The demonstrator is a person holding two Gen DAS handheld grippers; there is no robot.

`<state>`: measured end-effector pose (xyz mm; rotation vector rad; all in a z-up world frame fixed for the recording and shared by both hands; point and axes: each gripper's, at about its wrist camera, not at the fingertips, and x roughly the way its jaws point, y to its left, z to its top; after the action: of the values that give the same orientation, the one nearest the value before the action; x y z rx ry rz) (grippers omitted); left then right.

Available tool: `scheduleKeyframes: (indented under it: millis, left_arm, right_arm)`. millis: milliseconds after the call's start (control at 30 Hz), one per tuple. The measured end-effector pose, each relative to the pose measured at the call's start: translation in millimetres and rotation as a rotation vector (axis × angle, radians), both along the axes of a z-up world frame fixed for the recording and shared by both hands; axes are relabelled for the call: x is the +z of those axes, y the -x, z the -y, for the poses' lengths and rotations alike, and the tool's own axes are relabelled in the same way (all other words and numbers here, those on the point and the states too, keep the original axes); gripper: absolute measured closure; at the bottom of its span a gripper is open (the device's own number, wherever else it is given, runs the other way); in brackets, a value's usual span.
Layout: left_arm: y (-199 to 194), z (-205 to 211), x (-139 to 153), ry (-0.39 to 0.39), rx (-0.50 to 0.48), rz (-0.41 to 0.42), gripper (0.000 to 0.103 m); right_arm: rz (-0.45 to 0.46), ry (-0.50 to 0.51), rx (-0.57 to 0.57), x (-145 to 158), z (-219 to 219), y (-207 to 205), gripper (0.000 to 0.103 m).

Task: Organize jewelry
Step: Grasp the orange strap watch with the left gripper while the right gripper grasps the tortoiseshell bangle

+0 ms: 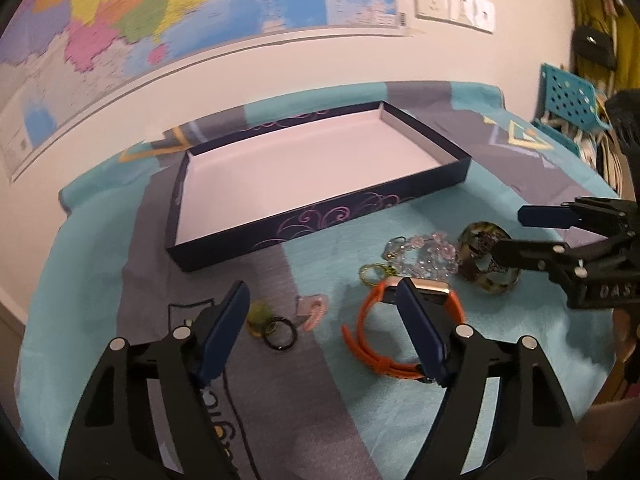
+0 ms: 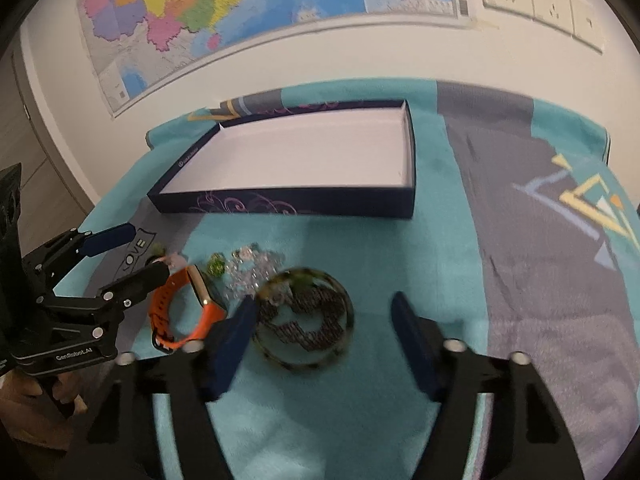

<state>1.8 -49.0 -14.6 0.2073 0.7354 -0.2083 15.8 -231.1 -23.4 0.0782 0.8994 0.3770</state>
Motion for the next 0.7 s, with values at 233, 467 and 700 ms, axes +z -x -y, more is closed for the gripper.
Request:
scheduleKeyframes:
  millis: [233, 467, 700]
  left_arm:
    - [-5.6, 1.7, -7.3, 0.008, -0.036, -0.032, 0.037]
    - [-5.7, -7.4, -9.0, 0.037, -0.053, -0.058, 0.047]
    - [-3.6, -6.8, -3.9, 0.051, -0.121, -0.06, 0.056]
  right_arm:
    - [-0.067, -0.049, 0.006, -11.4, 6.6, -2.2, 0.081]
    - [-0.071, -0.085, -0.008, -11.0, 14.9, -4.2, 0.097]
    - [-0.054, -0.134, 0.003, -2.3, 20.5, -2.6, 0.097]
